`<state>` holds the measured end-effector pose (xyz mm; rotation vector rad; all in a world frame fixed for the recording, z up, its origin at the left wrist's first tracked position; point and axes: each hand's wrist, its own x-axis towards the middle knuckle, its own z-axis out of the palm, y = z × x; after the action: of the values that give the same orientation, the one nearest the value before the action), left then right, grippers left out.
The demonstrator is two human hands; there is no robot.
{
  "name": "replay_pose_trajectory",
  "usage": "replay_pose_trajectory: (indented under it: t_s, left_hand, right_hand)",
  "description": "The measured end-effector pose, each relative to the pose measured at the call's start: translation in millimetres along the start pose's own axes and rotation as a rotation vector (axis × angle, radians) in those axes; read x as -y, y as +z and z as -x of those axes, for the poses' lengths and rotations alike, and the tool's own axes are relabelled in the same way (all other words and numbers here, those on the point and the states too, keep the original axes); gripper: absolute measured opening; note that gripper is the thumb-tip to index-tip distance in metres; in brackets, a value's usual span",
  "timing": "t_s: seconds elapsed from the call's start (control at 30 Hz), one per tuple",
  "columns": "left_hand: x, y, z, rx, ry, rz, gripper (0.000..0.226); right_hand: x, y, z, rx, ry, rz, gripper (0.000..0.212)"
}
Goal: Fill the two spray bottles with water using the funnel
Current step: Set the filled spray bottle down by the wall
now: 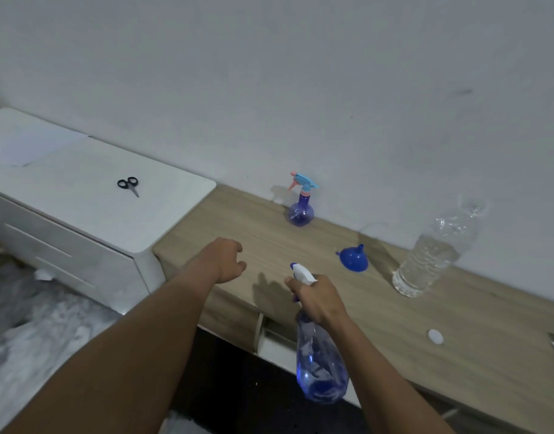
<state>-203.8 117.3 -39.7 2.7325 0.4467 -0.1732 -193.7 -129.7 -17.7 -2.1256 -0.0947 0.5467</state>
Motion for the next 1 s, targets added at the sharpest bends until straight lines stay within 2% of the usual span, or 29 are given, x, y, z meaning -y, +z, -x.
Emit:
replay_pose_trajectory:
  t_s: [0.1, 0.2, 0.33, 0.47, 0.73, 1.0]
  left_hand:
    - [-1, 0, 2, 0.008, -0.012, 0.002, 0.059]
    - [-1, 0, 3, 0.019, -0.024, 0.005, 0.059]
    - [-4, -1, 5, 0.022, -0.028, 0.004, 0.058]
    - [-5, -2, 5, 0.017, -0.037, 0.010, 0.058]
    - [-11, 1, 7, 0.016, -0.055, 0.029, 0.059]
    - [-16, -4, 12, -0.014, -0.079, 0.037, 0.058]
  right_hand:
    - [1, -4, 0, 0.004, -0.017, -0.014, 0.045]
    - [-1, -5, 0, 0.004, -0.009, 0.036, 0.037]
    - [-5, -7, 2, 0.023, 0.037, 0.019, 0.042]
    - [-7, -14, 3, 0.055, -0.002, 0.019, 0.032]
    - [-10, -19, 0, 0.066, 0.002, 0.030, 0.033]
    - [-8, -37, -3, 0.083, -0.030, -0.073, 0.033]
